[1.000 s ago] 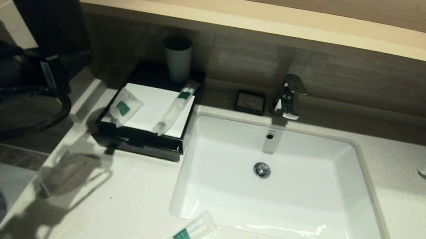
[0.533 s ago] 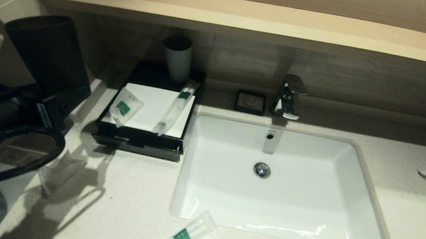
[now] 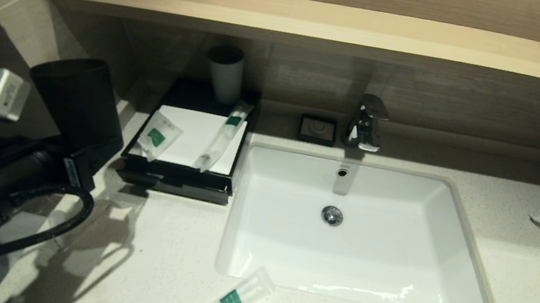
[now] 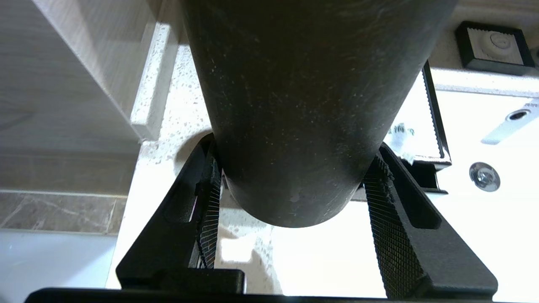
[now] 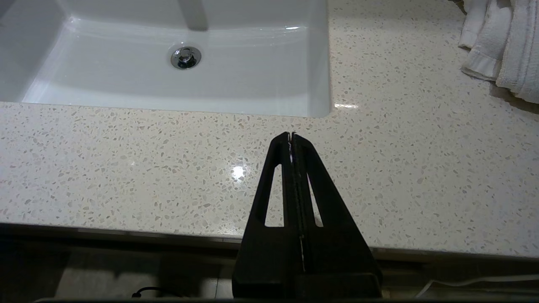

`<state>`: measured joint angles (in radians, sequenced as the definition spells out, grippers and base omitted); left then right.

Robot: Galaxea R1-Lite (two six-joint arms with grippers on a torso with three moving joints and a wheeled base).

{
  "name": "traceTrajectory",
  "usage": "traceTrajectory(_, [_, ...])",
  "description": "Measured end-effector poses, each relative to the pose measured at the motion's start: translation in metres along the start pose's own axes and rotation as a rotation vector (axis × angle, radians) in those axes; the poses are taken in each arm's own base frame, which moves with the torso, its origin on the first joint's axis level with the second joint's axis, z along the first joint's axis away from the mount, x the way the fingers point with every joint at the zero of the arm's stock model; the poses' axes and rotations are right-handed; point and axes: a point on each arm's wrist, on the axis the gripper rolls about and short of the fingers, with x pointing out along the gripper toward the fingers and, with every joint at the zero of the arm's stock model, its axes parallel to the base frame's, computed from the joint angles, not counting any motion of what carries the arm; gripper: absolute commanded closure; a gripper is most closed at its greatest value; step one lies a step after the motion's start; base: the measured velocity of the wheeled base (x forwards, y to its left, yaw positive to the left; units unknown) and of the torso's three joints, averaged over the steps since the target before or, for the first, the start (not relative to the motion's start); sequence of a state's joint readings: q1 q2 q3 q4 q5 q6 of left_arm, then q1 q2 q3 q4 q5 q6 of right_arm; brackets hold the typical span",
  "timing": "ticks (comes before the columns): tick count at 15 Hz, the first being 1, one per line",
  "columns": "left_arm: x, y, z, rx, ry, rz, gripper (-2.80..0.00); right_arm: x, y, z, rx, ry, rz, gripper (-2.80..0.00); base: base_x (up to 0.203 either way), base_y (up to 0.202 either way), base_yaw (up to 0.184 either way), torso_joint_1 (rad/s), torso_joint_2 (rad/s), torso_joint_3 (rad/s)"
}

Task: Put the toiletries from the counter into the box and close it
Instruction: Place the cup on the storage box

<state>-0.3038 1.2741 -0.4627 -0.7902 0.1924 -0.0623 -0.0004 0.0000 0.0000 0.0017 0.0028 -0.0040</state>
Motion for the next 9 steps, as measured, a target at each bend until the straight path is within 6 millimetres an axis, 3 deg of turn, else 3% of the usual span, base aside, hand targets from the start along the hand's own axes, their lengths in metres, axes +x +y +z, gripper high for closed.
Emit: traceTrajectory(9, [0.036, -0.018, -0.013, -0.005, -0.034, -0.006, 0.0, 0.0, 0.0, 0.0, 0.0, 0.0, 0.0, 0.0, 0.0, 0.0, 0.0, 0.0, 0.0, 0.0])
